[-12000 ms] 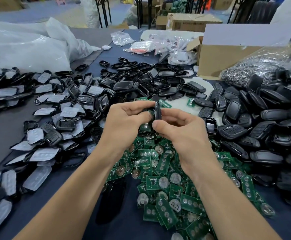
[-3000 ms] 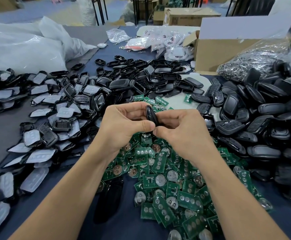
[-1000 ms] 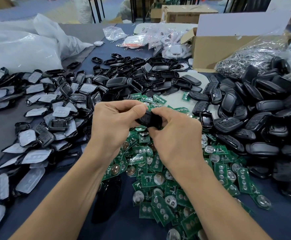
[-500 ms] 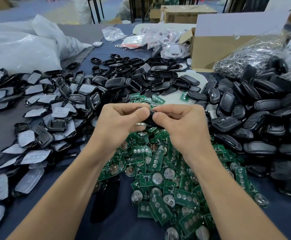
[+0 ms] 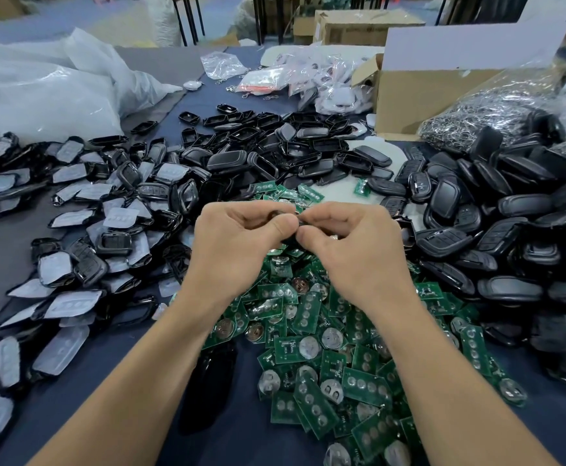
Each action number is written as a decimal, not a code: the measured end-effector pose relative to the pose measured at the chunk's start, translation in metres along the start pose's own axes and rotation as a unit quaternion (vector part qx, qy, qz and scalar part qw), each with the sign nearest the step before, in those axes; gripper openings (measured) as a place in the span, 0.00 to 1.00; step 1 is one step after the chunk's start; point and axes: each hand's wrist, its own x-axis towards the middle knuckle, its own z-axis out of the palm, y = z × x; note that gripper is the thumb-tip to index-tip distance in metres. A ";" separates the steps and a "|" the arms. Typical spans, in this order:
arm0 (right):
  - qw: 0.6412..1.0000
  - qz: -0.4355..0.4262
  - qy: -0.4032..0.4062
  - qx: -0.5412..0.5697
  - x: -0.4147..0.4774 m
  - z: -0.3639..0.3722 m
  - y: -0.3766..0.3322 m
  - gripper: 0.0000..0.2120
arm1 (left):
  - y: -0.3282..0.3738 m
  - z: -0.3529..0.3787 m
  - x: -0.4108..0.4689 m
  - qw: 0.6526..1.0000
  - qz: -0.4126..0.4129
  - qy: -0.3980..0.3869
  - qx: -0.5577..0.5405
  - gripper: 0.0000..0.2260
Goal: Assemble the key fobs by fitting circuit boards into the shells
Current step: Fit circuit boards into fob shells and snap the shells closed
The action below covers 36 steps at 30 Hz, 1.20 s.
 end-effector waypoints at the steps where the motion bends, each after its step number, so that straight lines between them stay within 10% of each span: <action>1: 0.999 0.020 0.012 0.048 0.000 0.001 0.000 0.05 | 0.001 0.001 -0.001 0.999 -0.006 -0.001 -0.037 0.08; 6: 0.955 0.131 0.032 0.266 -0.002 0.008 -0.003 0.05 | 0.005 0.011 -0.005 0.988 -0.058 -0.040 -0.138 0.09; 21: 0.923 0.179 -0.094 0.326 -0.003 0.013 -0.005 0.03 | 0.006 0.016 -0.006 0.980 -0.113 0.005 -0.164 0.23; 36: 0.715 0.314 -0.156 0.605 0.002 -0.003 -0.004 0.14 | 0.004 0.012 -0.009 0.982 0.045 -0.059 -0.176 0.18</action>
